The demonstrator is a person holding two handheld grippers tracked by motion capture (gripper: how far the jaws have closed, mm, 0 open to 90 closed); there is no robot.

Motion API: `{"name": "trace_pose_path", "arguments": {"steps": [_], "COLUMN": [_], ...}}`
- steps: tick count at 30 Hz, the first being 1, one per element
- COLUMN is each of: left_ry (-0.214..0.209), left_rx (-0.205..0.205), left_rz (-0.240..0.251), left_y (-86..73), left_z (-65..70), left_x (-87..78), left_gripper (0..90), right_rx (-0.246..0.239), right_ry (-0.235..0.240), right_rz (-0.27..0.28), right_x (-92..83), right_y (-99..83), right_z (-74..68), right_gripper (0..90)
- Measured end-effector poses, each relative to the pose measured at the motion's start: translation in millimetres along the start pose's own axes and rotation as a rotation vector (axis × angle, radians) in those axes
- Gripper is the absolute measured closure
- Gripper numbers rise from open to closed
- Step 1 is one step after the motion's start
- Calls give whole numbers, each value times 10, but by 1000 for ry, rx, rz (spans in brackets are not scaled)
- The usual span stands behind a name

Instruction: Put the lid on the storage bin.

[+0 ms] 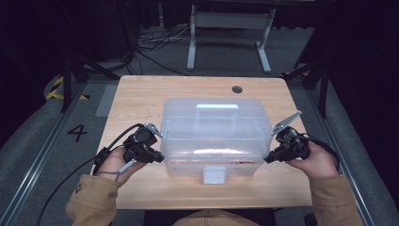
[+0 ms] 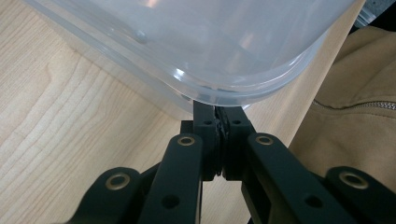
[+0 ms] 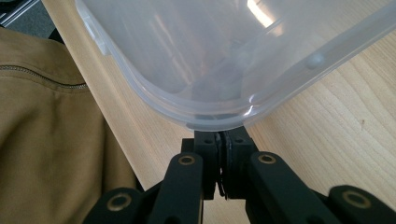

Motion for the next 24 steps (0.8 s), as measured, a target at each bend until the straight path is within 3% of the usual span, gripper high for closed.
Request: {"name": "trace_pose_path", "arguments": {"steps": [13, 16, 18, 24], "left_ry": [-18, -18, -15, -48], "left_rx": [1, -8, -27, -51], "left_rz": [-31, -55, -69, -58], "left_y": [-15, -45, -76, -91], "left_z": [4, -17, -53, -90], "left_x": [20, 11, 17, -5], "left_gripper": [873, 859, 829, 801], "right_rx": [-1, 8, 22, 27], "right_ry": [13, 28, 44, 34], "right_rz": [-18, -33, -47, -39], "right_x": [-1, -5, -13, -41], "right_y": [-16, -36, -59, -86], "right_z": [-1, 6, 22, 53], "right_gripper": [851, 821, 757, 707]}}
Point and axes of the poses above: each handheld gripper's, and its own axes: x roughly forward along the jaws, y roughly out of its top, z roughly to its right, the point moved 2 cm from there along x, roughly forward along the jaws, and after that the axes turned 9 degrees about z, right-handed, at the moved point
